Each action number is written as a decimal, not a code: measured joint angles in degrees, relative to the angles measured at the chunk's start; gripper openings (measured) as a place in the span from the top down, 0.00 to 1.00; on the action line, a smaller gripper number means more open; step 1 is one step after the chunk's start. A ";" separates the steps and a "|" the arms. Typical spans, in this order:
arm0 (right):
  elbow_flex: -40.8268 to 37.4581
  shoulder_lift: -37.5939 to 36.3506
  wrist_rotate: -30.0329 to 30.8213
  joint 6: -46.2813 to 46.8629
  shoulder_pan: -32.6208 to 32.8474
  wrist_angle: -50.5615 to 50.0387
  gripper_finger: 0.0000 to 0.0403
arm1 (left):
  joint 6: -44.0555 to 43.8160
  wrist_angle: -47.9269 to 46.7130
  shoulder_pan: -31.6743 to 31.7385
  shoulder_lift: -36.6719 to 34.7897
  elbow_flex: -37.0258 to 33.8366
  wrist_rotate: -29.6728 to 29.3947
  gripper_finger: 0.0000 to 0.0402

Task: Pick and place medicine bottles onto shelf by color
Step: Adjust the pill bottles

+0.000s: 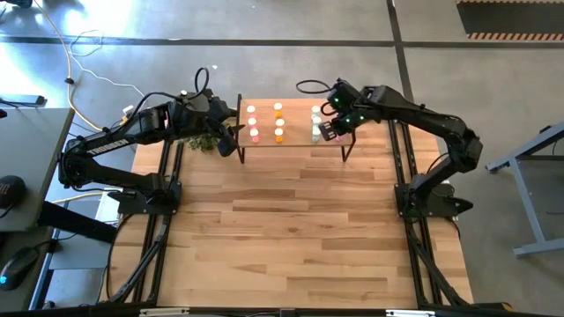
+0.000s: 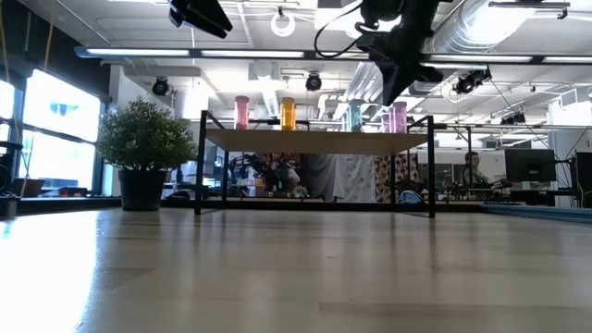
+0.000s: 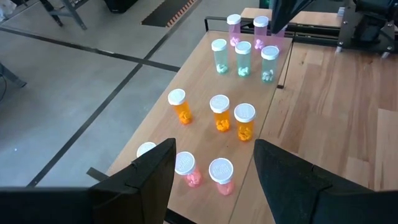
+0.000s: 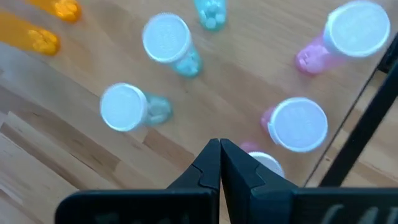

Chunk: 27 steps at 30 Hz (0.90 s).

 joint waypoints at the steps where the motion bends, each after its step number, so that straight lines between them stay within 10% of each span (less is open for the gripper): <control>1: 0.00 0.00 0.01 0.01 0.00 -0.63 1.00 | 0.00 0.02 0.00 0.00 0.00 0.00 0.49; 27: 9.74 -0.22 2.22 -1.12 2.03 -0.52 1.00 | -0.93 0.02 0.00 -0.28 -0.02 3.73 0.49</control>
